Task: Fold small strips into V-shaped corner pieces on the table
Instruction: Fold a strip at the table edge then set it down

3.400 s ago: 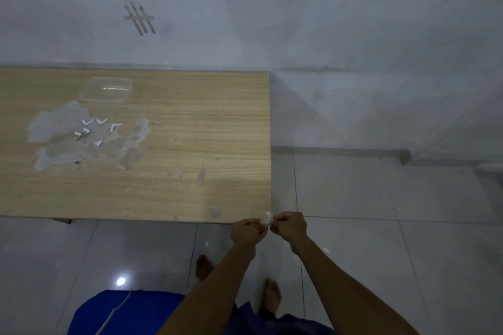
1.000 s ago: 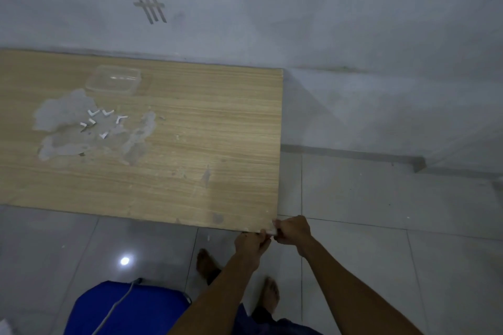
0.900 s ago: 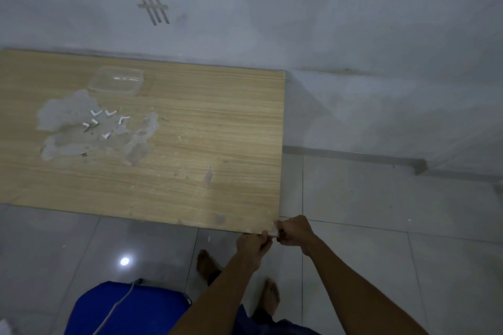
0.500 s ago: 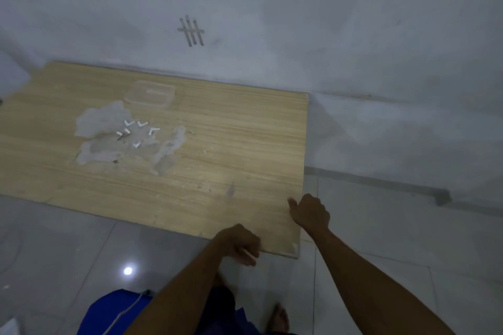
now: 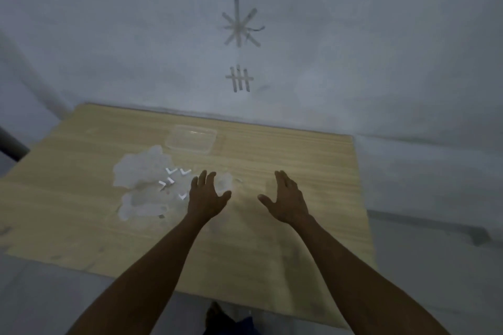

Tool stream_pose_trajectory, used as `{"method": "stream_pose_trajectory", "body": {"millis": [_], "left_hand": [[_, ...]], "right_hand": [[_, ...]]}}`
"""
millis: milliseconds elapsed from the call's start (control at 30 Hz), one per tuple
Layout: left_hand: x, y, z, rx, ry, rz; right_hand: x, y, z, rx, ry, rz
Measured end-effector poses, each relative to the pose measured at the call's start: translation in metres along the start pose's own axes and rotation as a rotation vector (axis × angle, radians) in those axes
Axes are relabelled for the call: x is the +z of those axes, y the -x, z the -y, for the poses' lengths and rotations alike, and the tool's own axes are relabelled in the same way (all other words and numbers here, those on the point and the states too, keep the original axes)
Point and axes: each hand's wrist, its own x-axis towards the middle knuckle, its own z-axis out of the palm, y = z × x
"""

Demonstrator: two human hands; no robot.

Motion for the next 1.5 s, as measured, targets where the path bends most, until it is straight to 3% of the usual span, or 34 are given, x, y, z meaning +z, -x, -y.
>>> {"method": "stream_pose_trajectory", "body": {"millis": [200,533,800,1000,1200,1500], "left_hand": [[-0.048,-0.039,0.081,0.035,-0.069,0.013],[-0.076,-0.070,0.133,0.021,-0.008,0.036],[-0.083,-0.074,0.160,-0.108,0.006,0.009],[-0.073,-0.086,0.179,-0.149,0.001,0.107],[-0.059,-0.121,0.189,-0.125,0.060,0.182],[-0.049,-0.165,0.203,0.026,0.049,0.145]], "right_hand": [[0.037,-0.035,0.086,-0.020,-0.006,0.049],[0.054,-0.056,0.108,0.087,0.035,0.129],[0.069,-0.084,0.132,-0.007,0.039,0.170],[0.099,-0.105,0.161,-0.011,0.044,0.208],[0.135,-0.140,0.204,0.052,-0.047,0.184],[0.170,-0.175,0.233,0.127,-0.097,0.151]]}}
